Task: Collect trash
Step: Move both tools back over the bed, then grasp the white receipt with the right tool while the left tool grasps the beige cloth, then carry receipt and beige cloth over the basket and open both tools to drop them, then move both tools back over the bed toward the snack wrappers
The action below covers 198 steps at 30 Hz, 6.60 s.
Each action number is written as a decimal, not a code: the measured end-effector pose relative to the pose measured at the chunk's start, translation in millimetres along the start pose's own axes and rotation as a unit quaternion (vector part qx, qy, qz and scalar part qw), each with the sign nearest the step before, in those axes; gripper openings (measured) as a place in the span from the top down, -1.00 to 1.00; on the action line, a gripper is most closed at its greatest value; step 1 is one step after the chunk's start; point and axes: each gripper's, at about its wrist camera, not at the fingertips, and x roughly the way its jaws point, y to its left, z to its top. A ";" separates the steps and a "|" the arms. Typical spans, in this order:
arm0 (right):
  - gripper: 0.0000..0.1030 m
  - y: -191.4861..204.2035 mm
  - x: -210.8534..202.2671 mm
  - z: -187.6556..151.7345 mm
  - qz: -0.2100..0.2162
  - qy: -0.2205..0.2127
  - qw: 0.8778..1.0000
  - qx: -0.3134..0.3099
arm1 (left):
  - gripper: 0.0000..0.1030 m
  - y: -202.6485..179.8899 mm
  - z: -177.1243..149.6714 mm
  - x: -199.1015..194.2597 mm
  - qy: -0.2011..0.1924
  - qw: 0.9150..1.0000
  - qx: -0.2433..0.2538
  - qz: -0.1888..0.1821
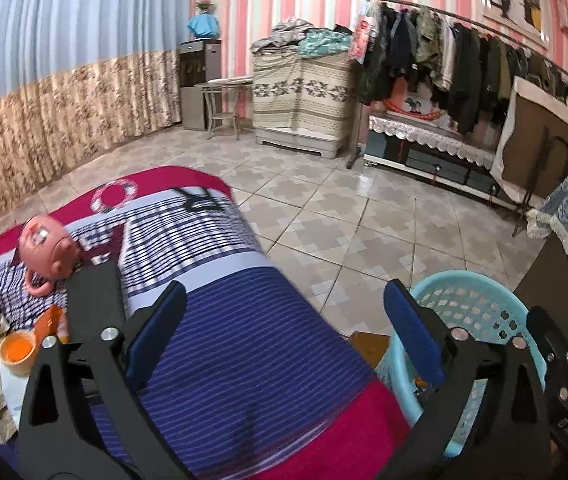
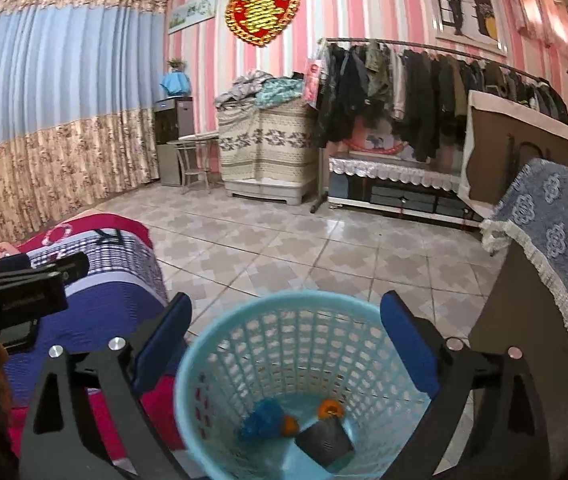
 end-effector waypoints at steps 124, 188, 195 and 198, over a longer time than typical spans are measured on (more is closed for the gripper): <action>-0.08 -105.6 9.5 -13.3 -0.020 0.048 0.996 0.074 | 0.55 -129.1 -15.8 -8.2 0.028 0.987 0.124 -0.098; -0.82 1.8 24.2 -4.0 0.030 0.048 0.998 0.017 | -0.89 46.9 -20.2 -59.4 0.013 0.998 0.051 0.047; -0.82 44.5 21.8 -5.4 0.065 0.056 0.996 -0.009 | -0.89 110.0 -37.8 -88.3 0.012 0.996 0.034 0.085; -0.82 64.1 21.4 -6.5 0.081 0.061 0.995 -0.015 | -0.89 137.2 -45.8 -96.4 0.012 0.994 0.021 0.107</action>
